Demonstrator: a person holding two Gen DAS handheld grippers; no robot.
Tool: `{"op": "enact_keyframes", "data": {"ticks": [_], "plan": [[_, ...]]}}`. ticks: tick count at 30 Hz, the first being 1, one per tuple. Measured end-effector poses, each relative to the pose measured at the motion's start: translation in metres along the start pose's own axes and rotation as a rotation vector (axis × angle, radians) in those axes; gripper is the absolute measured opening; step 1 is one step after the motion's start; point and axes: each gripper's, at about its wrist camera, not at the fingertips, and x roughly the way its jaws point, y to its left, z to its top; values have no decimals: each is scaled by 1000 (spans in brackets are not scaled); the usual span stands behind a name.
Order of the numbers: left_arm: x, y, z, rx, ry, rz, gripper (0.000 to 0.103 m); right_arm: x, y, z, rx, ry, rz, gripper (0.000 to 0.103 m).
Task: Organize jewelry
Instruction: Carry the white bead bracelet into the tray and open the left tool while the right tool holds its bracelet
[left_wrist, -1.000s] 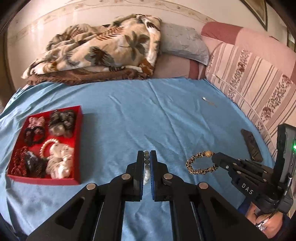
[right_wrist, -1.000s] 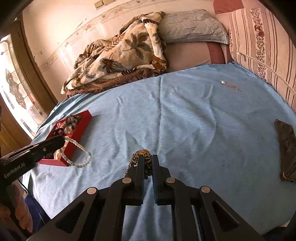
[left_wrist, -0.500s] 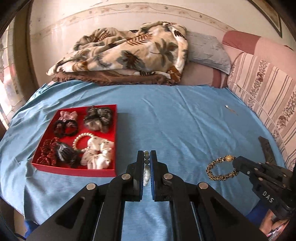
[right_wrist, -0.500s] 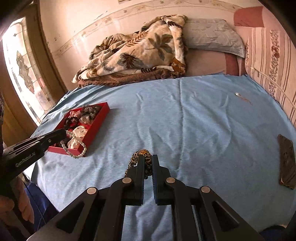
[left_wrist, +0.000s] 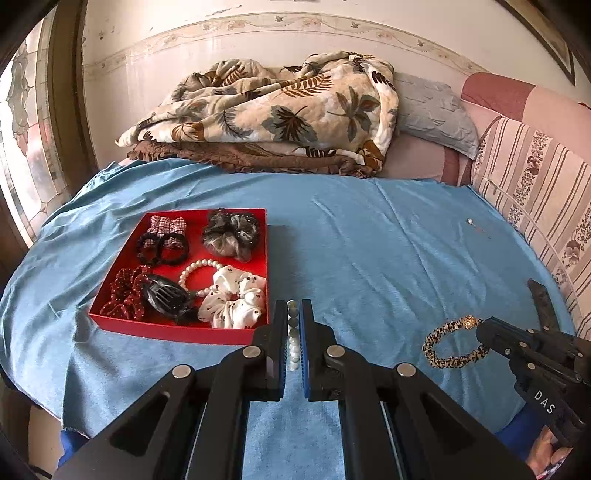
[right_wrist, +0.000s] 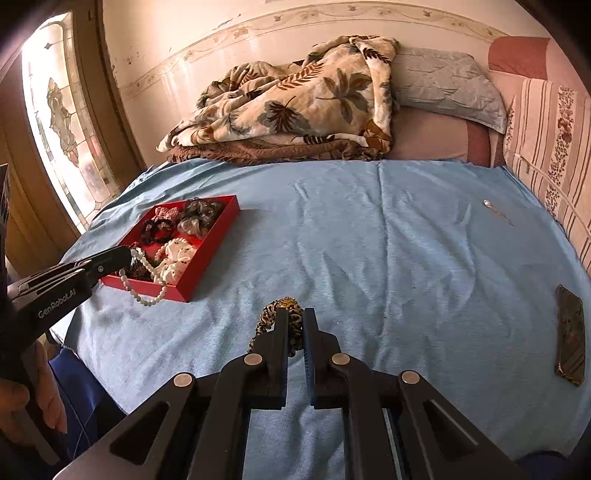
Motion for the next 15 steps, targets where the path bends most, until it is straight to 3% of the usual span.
{"op": "enact_keyframes", "data": {"ticks": [15], "plan": [[-4, 9, -5, -10, 8, 13, 6, -3, 16, 2, -35, 0, 11, 8]]}}
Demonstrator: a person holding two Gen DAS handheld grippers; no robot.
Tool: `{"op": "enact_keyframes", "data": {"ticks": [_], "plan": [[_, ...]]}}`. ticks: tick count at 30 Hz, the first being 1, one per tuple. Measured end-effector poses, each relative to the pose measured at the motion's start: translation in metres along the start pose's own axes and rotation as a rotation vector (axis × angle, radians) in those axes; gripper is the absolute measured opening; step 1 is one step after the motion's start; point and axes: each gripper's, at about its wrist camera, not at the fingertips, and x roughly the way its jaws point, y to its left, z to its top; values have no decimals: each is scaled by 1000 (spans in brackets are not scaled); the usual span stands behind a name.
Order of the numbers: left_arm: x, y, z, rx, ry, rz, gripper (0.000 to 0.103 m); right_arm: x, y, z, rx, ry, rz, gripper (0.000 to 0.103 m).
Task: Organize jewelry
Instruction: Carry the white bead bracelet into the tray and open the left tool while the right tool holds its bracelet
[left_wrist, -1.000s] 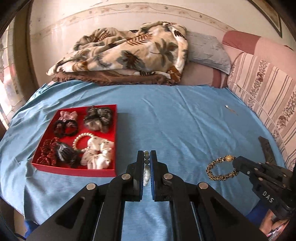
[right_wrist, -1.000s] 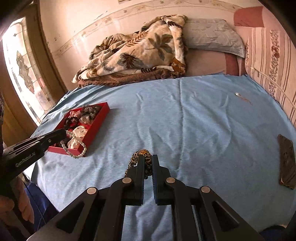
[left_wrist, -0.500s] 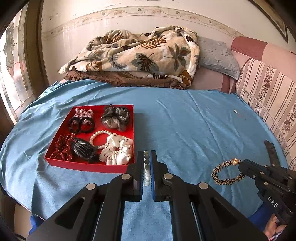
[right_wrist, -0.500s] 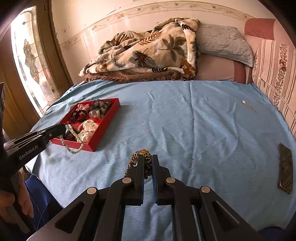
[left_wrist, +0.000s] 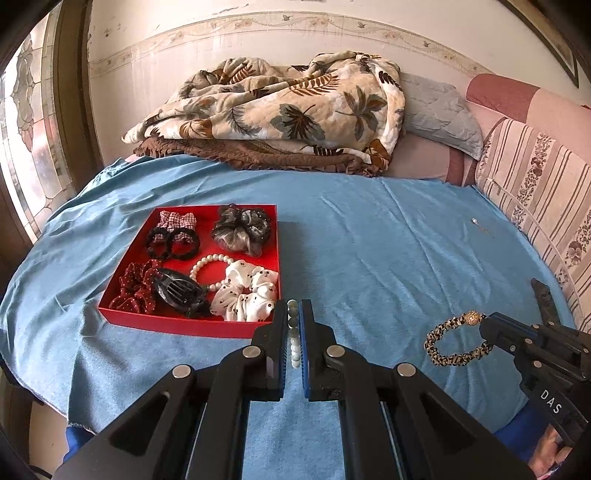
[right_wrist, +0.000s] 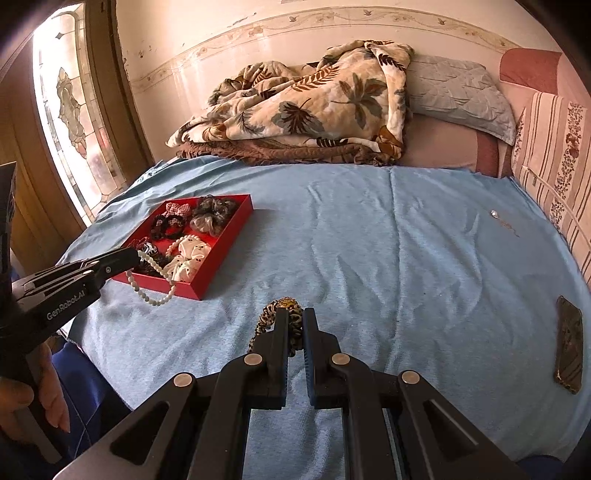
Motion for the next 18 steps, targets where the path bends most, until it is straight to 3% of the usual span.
{"op": "enact_keyframes", "data": {"ticks": [18], "plan": [[17, 10, 6, -4, 24, 39, 6, 14, 2, 5, 0, 30, 17, 8]]}}
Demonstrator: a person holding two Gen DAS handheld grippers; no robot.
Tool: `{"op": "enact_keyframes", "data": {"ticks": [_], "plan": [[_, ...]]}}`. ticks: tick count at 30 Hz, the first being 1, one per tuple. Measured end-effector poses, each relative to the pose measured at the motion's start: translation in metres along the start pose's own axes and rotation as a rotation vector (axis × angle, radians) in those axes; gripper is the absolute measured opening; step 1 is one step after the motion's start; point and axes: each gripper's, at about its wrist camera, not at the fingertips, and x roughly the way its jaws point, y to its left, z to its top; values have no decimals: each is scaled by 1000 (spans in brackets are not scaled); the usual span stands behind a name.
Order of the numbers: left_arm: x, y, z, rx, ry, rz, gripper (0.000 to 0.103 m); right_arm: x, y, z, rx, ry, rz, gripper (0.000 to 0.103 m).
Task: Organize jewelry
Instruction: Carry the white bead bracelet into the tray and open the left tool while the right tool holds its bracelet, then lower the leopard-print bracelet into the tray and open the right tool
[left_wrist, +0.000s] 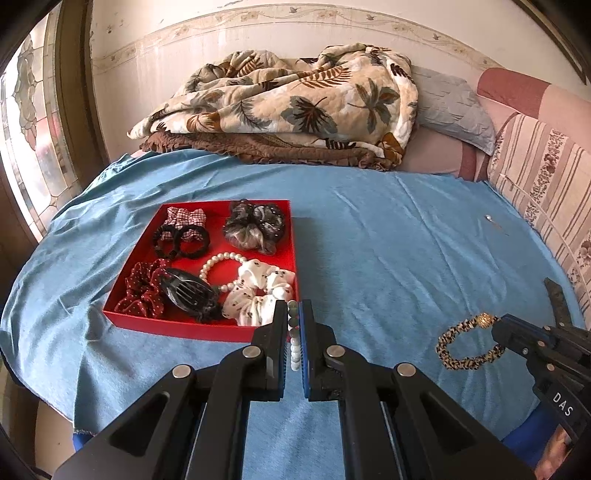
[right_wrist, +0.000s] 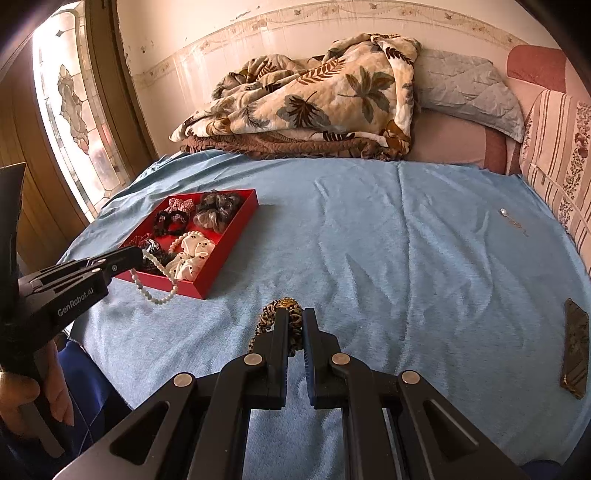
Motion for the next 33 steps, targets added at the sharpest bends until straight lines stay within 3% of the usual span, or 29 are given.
{"op": "enact_keyframes", "data": {"ticks": [14, 26, 33], "plan": [[38, 37, 25, -15, 13, 34, 6, 26, 16, 11, -37, 44, 2, 8], [81, 118, 79, -214, -1, -114, 6, 57, 47, 49, -73, 45, 22, 8], [123, 163, 89, -317, 52, -191, 6, 82, 70, 73, -55, 53, 80, 8]]}}
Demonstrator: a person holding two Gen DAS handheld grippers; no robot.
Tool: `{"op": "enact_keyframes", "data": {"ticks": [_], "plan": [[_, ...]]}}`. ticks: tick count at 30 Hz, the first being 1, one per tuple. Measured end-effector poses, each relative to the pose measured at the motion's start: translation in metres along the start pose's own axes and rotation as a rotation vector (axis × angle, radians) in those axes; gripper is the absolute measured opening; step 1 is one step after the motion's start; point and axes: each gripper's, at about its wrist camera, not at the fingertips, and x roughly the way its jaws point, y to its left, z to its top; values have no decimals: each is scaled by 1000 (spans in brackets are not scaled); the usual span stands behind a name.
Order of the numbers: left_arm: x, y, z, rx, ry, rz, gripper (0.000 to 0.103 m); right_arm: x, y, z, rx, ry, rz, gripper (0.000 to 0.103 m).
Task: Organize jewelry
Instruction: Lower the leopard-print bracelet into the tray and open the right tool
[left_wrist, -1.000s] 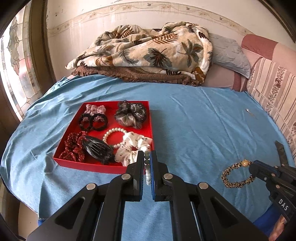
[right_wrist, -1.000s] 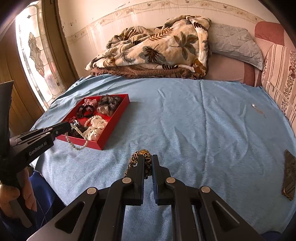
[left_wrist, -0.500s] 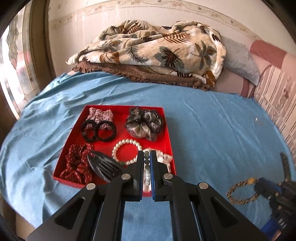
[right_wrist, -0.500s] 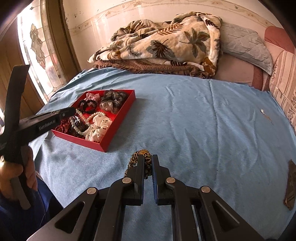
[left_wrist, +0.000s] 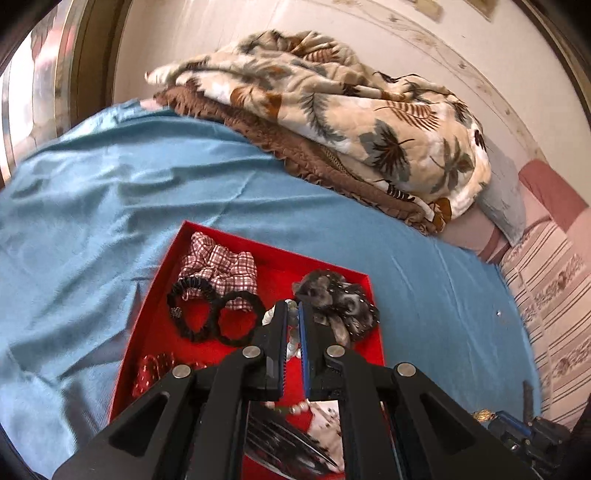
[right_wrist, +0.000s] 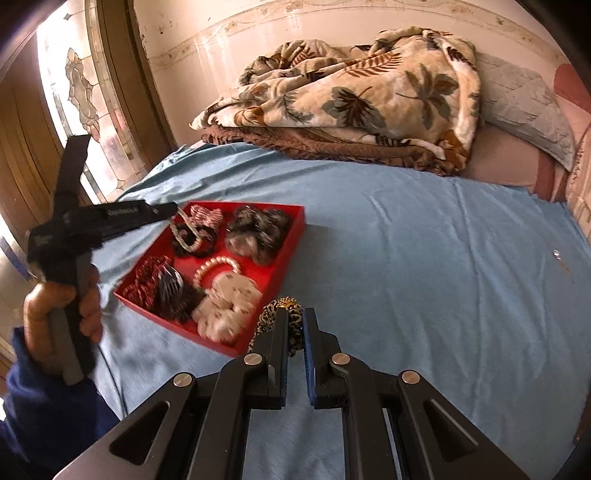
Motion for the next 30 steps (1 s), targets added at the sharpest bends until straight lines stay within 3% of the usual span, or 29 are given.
{"op": "enact_keyframes", "data": {"ticks": [3, 15, 21, 30], "plan": [[10, 13, 1, -37, 28, -16, 6, 16, 12, 9, -3, 13, 26, 8], [27, 36, -7, -56, 96, 44, 6, 80, 63, 52, -65, 2, 55, 8], [29, 53, -6, -109, 120, 69, 6, 133, 65, 74, -4, 63, 83, 8], [35, 50, -12, -79, 162, 97, 6, 201, 62, 92, 65, 162, 75, 8]]}}
